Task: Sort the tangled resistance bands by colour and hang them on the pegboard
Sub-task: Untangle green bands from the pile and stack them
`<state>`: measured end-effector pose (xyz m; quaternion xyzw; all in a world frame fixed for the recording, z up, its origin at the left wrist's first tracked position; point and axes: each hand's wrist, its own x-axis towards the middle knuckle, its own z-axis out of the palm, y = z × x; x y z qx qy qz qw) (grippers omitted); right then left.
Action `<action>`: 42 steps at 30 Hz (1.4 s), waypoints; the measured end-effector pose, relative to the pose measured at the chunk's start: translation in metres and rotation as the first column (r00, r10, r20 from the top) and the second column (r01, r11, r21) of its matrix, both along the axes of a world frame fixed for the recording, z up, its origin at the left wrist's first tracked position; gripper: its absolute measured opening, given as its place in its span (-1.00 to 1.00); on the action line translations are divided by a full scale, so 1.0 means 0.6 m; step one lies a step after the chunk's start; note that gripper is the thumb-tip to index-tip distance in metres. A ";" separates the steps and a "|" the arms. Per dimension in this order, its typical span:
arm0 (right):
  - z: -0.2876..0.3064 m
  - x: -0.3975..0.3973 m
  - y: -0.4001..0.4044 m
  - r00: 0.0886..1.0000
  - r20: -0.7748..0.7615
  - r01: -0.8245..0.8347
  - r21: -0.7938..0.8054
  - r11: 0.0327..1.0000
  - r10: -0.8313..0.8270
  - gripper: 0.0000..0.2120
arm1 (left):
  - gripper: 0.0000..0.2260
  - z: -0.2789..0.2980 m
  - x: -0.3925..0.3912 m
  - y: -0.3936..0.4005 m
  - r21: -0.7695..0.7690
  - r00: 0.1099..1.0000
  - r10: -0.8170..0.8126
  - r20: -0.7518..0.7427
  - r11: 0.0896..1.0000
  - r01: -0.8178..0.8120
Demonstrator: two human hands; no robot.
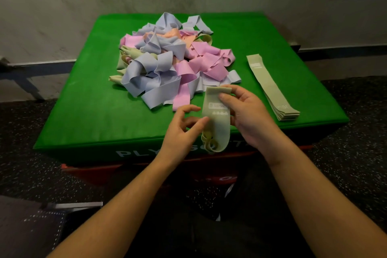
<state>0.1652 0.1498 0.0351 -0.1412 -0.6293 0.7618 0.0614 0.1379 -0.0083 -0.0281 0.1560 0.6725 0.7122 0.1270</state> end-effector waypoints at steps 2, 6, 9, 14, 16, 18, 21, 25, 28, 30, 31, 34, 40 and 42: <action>0.010 -0.008 0.001 0.999 -0.009 -0.037 -0.047 0.998 0.036 -0.84 | -0.75 0.006 -0.010 -0.002 -0.155 0.990 -0.121 -0.073 0.982 0.108; 0.027 -0.025 0.003 0.998 -0.039 -0.052 -0.107 0.993 0.048 -0.85 | -0.86 0.019 -0.008 0.008 -0.226 0.974 -0.214 -0.068 0.955 0.194; 0.027 -0.033 0.005 0.998 -0.038 -0.043 -0.057 0.997 0.040 -0.87 | -0.85 0.017 -0.007 0.014 -0.164 0.972 -0.231 0.044 0.958 0.235; 0.003 -0.035 0.008 0.997 -0.037 0.074 0.083 0.994 -0.071 -0.64 | -0.90 0.031 -0.008 0.034 -0.028 0.996 -0.052 0.070 0.998 0.054; -0.012 -0.029 0.011 0.987 -0.059 0.160 0.185 0.970 -0.152 -0.62 | -0.88 0.031 -0.018 0.033 -0.010 0.993 0.047 0.105 0.999 -0.046; -0.027 -0.020 0.009 0.978 -0.102 0.204 0.247 0.947 -0.183 -0.62 | -0.87 0.027 -0.029 0.026 -0.009 0.984 0.125 0.127 0.992 -0.124; -0.052 -0.008 -0.006 0.994 -0.099 0.074 0.304 0.950 -0.046 -0.58 | -0.86 0.031 -0.034 0.021 0.068 0.964 0.186 0.192 0.977 -0.202; -0.075 -0.001 -0.022 0.995 -0.027 -0.070 0.522 0.850 0.099 -0.61 | -0.86 0.036 -0.034 0.026 0.144 0.931 0.215 0.293 0.953 -0.266; -0.079 -0.004 -0.011 0.995 -0.097 0.072 0.531 0.844 -0.024 -0.79 | -0.88 0.041 -0.032 0.022 0.148 0.923 0.227 0.312 0.948 -0.283; -0.077 -0.005 -0.001 0.997 -0.055 0.082 0.512 0.855 -0.062 -0.89 | -0.87 0.044 -0.029 0.019 0.143 0.932 0.218 0.290 0.953 -0.268; -0.080 -0.006 0.001 0.999 -0.010 0.045 0.490 0.870 -0.047 -0.91 | -0.87 0.044 -0.027 0.018 0.140 0.936 0.211 0.283 0.956 -0.258; -0.084 -0.005 -0.006 0.997 0.071 0.018 0.315 0.949 -0.042 -0.85 | -0.86 0.044 -0.021 0.021 0.174 0.933 0.189 0.306 0.953 -0.249; -0.080 0.010 -0.040 0.993 -0.035 0.115 0.266 0.957 -0.110 -0.72 | -0.80 0.043 -0.004 0.040 0.225 0.925 0.218 0.312 0.929 -0.295; -0.087 0.018 -0.048 0.993 -0.093 0.096 0.347 0.933 -0.067 -0.55 | -0.80 0.046 -0.005 0.041 0.243 0.912 0.238 0.334 0.913 -0.327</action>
